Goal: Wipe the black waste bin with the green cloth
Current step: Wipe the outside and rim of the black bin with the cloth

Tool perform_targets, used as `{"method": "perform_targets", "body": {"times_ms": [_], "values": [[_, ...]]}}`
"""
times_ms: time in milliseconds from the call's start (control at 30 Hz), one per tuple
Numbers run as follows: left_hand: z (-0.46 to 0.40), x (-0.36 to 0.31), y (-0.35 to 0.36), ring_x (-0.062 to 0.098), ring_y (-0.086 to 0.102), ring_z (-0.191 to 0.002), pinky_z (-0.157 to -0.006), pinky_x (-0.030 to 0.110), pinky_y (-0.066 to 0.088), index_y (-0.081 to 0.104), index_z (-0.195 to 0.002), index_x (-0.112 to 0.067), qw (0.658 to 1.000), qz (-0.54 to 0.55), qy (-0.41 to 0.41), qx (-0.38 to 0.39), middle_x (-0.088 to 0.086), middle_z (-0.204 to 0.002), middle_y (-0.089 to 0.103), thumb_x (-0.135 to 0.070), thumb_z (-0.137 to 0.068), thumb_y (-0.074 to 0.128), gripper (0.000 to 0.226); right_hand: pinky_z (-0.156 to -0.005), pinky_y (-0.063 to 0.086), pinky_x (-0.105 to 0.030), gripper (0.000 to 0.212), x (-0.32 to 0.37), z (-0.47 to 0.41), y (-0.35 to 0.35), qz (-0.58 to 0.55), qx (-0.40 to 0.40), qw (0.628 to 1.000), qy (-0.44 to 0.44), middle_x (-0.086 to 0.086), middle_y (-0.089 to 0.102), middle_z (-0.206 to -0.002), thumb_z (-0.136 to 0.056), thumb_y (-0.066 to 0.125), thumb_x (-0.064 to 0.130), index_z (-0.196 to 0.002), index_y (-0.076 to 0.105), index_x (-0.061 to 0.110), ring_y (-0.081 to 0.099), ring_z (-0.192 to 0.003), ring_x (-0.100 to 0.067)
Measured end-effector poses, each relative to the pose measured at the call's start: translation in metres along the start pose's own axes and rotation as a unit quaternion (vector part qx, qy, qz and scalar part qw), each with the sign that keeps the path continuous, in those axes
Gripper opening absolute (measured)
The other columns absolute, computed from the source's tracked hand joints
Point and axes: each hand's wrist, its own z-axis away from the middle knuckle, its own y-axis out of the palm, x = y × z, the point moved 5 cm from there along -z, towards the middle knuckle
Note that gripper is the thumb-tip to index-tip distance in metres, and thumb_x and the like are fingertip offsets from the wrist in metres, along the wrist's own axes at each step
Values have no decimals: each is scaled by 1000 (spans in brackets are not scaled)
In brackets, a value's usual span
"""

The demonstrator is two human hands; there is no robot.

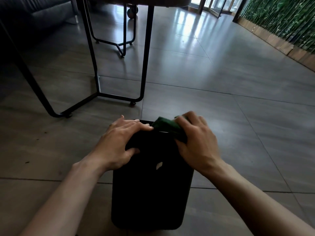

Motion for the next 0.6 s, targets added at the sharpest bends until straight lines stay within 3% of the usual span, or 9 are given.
{"method": "perform_targets", "body": {"times_ms": [100,200,267,367,467,533,600], "values": [[1,1,1,-2,30,-144,-125,39,9,47,-134,-49,1000,-3,5,-15,-26,-141,52,-16,-74,81,76,-70,55,-45,27,-9,16,-9,-138,-115,982,51,2,57,-109,-91,72,23,-116,64,21,59,-91,-24],[-2,3,0,4,28,-146,-125,41,7,46,-136,-47,1000,-12,-8,-26,-23,-144,49,-17,-77,80,74,-68,52,-41,30,2,38,-5,-165,-178,970,5,3,55,-111,-86,71,20,-114,58,21,57,-93,-23],[-4,3,0,7,26,-147,-125,44,4,45,-136,-47,999,-23,-18,-29,-22,-147,48,-17,-78,79,74,-77,51,-38,36,12,50,12,-170,-187,967,-32,-2,55,-119,-82,70,18,-115,54,19,57,-104,-28],[-5,4,2,9,26,-148,-125,45,1,44,-137,-48,999,-27,-22,-33,-20,-146,49,-16,-78,78,75,-96,50,-48,42,21,55,46,-140,-154,977,-48,-7,57,-132,-86,65,28,-125,52,21,53,-125,-35],[-4,7,3,9,26,-148,-125,46,0,44,-136,-48,999,-28,-25,-35,-14,-143,52,-16,-78,77,74,-114,38,-57,66,26,61,85,-9,-58,996,-73,-11,49,-152,-87,63,46,-147,43,26,35,-150,-39],[-5,9,2,9,26,-148,-125,46,0,45,-136,-47,998,-25,-33,-38,-10,-141,55,-16,-77,77,74,-122,26,-62,86,31,78,106,39,10,992,-122,-11,36,-163,-82,64,58,-157,35,27,18,-157,-41],[-6,9,1,8,25,-148,-125,45,-1,46,-135,-47,998,-19,-38,-36,-9,-141,55,-15,-77,76,73,-123,18,-66,93,37,103,126,56,54,980,-182,-11,28,-169,-82,60,68,-161,30,28,11,-158,-43]]}}
